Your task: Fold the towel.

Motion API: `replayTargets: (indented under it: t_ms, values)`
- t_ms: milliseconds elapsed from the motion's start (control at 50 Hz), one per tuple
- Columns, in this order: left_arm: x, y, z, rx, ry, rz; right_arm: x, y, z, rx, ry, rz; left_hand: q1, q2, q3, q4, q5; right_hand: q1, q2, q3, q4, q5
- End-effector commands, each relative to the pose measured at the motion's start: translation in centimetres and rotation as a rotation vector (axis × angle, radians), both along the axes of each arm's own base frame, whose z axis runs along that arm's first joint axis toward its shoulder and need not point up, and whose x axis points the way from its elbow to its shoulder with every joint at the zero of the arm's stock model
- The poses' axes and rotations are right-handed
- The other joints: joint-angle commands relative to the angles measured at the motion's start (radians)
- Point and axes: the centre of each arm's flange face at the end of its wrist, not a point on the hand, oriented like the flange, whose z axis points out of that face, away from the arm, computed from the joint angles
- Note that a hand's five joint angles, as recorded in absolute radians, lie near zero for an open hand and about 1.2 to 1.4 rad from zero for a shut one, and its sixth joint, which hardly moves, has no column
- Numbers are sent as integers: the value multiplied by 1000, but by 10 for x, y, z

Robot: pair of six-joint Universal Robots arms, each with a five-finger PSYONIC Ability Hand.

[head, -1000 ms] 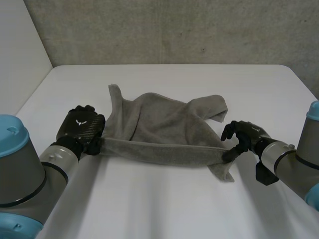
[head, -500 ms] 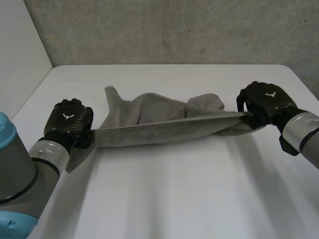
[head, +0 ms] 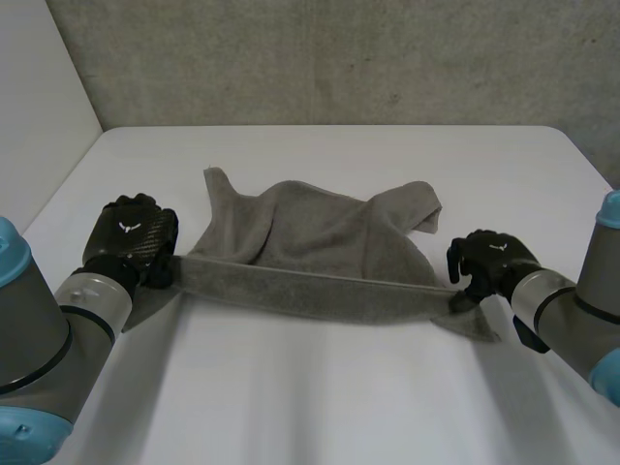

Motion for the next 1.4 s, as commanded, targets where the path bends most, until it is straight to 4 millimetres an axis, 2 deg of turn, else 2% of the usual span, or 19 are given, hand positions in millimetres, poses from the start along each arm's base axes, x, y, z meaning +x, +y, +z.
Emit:
replayTargets:
  t_ms: [20, 40, 80, 160, 180, 220, 260, 280, 300, 420, 600, 760, 1020, 1120, 1240, 1280, 1340, 1360, 1400]
  values:
    - [0, 1, -1, 1, -1, 3, -4, -5, -7, 24, 0, -10, 101, 40, -52, -59, 51, 421, 426, -44, -76, 431]
    - [1, 0, 0, -2, 0, 8, -7, -8, -4, 8, -4, -18, 101, 40, -52, -59, 51, 560, 565, -44, -76, 569]
    - [3, -2, -1, -2, 0, 13, -9, -9, 0, -8, -9, -17, 101, 40, -52, -59, 51, 561, 566, -44, -76, 571]
    - [4, -4, -1, -4, -2, 17, -6, -6, 26, -109, -41, 36, 101, 40, -52, -59, 51, 561, 566, -44, -76, 571]
    - [4, -4, -1, -4, -3, 15, -6, -6, 26, -110, -41, 37, 101, 40, -52, -59, 51, 561, 566, -44, -76, 571]
    - [4, -4, -1, -6, -7, 13, -1, -2, 35, -159, -52, 70, 25, -36, -52, -59, -25, 561, 566, -44, -76, 571]
    - [1, -2, -3, 0, -19, -6, 0, -2, 36, -168, -49, 75, -454, -515, -52, -59, -504, 561, 566, -44, -76, 571]
    - [1, -2, -3, 0, -19, -7, 0, -2, 36, -168, -49, 75, -456, -517, -52, -59, -506, 561, 566, -44, -76, 571]
    - [-1, -2, -8, 11, -35, -36, 0, -2, 37, -178, -46, 79, -590, -651, -52, -59, -640, 561, 566, -44, -76, 571]
    - [-5, -2, -24, 37, -159, -180, -3, -3, 34, -195, 25, 92, -679, -740, -52, -59, -729, 561, 566, -44, -76, 571]
    - [-3, -2, -38, 98, -214, -191, -5, -5, 33, -204, 54, 97, -694, -755, -52, -59, -744, 561, 566, -44, -76, 571]
    - [-6, 3, -39, 105, -221, -199, -5, -3, 32, -199, 53, 98, -729, -790, -52, -59, -779, 561, 566, -44, -76, 571]
    - [-5, 4, -50, 138, -243, -171, -7, -4, 37, -209, 50, 85, -685, -746, -52, -59, -735, 561, 566, -44, -76, 571]
    - [-12, 11, -61, 164, -265, -184, -8, -4, 45, -227, 35, 66, -492, -553, -52, -59, -542, 561, 566, -44, -76, 571]
    - [-11, 11, -64, 174, -278, -161, -8, -3, 51, -231, 2, 52, -342, -403, -52, -59, -392, 561, 566, -44, -76, 571]
    - [-10, 10, -64, 167, -278, -150, -9, -3, 54, -237, 2, 51, -184, -245, -52, -59, -234, 561, 566, -44, -76, 571]
    - [-10, 9, -63, 161, -276, -146, -9, -2, 55, -243, 1, 51, -95, -156, -52, -59, -145, 561, 566, -44, -76, 571]
    - [-10, 8, -61, 156, -275, -144, -9, -2, 55, -243, 1, 51, 53, -8, -52, -59, 3, 561, 566, -44, -76, 571]
    - [-9, 7, -60, 152, -273, -139, -9, -3, 57, -249, 1, 49, 101, 40, -52, -59, 51, 561, 566, -44, -76, 571]
